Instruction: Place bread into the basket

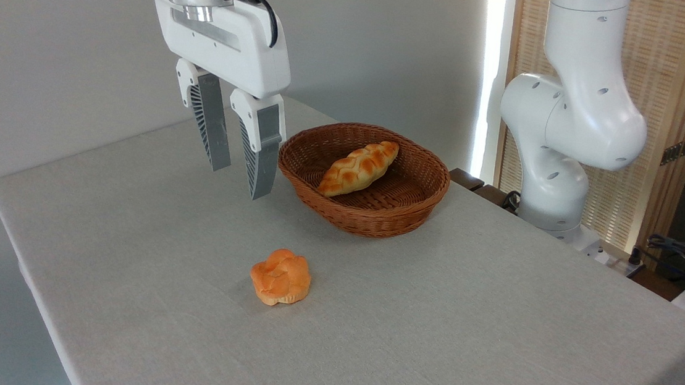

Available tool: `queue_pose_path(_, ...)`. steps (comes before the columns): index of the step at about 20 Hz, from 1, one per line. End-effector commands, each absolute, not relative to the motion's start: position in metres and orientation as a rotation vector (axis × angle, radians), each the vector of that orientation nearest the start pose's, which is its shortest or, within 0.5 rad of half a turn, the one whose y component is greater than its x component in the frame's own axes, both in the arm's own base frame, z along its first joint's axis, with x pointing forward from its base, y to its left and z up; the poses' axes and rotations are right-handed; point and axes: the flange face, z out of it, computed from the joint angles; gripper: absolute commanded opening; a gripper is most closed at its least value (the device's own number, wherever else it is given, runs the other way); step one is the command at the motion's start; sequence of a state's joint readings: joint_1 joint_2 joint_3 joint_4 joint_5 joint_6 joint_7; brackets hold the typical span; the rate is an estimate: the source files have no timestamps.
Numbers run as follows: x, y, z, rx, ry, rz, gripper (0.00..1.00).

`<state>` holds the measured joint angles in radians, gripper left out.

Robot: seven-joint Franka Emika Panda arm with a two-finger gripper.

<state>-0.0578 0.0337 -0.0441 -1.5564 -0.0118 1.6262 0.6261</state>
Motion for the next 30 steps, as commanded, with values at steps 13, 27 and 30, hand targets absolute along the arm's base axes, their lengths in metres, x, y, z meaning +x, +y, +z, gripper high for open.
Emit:
queue_pose_path(13, 0.559, -0.072, 0.611, -2.922, 1.147, -0.046, 1.00)
queue_pose_path(27, 0.510, -0.081, 0.490, -2.865, 1.185, -0.107, 1.00)
queue_pose_path(30, 0.509, -0.079, 0.470, -2.828, 1.197, -0.102, 1.00)
